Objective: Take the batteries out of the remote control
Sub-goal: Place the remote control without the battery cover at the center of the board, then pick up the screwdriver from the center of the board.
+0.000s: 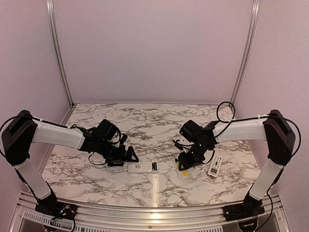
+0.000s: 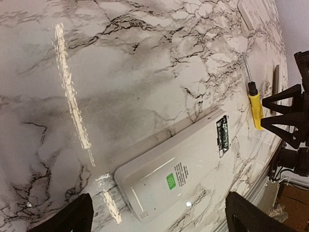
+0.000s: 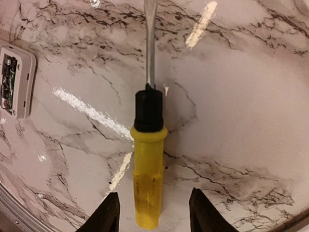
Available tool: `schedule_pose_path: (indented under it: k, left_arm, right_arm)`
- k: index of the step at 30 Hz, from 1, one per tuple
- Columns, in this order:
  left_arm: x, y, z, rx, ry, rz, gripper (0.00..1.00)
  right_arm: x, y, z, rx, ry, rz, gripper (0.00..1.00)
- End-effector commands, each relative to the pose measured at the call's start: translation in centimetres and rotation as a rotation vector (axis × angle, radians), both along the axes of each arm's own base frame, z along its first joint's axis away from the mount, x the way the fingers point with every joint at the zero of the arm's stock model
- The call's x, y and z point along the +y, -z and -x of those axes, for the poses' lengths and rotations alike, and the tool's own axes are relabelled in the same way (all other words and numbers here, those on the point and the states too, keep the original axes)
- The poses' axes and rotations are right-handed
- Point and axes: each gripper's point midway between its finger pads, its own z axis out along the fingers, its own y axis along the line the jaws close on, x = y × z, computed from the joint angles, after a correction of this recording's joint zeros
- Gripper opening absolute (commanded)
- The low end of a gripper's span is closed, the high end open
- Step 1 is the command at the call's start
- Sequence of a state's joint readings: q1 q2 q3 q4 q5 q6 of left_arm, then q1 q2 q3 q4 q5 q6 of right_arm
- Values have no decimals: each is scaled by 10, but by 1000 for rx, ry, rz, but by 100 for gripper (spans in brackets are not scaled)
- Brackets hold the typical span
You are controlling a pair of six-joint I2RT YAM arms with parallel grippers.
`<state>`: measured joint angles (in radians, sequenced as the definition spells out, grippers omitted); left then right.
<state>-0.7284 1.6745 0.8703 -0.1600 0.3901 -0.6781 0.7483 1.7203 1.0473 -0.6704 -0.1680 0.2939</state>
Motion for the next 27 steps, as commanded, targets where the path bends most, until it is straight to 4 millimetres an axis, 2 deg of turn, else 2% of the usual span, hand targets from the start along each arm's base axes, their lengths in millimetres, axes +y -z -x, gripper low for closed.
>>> schedule_pose_path:
  k: [1,6,11,17,23,27]
  left_arm:
    - [11,-10,-3,-52,-14,-37,99]
    - [14,-17,-5,-75,-13,-48,99]
    - [17,-21,-6,-93,-15,-61,99]
    - [21,-31,-7,-121,-30,-53,99]
    - [21,-40,-8,-150,-43,-29,99]
    - [21,-44,-10,-162,-44,-28,99]
  right_arm:
    - [-6,5,3,-33,4,63,46]
    - [-3,16,15,-29,-35,71,41]
    - [0,19,20,-36,-45,66,36]
    - [0,17,20,-88,-21,-2,35]
    - [-9,34,26,-147,-1,-54,36]
    - [-12,35,23,-186,24,-69,34]
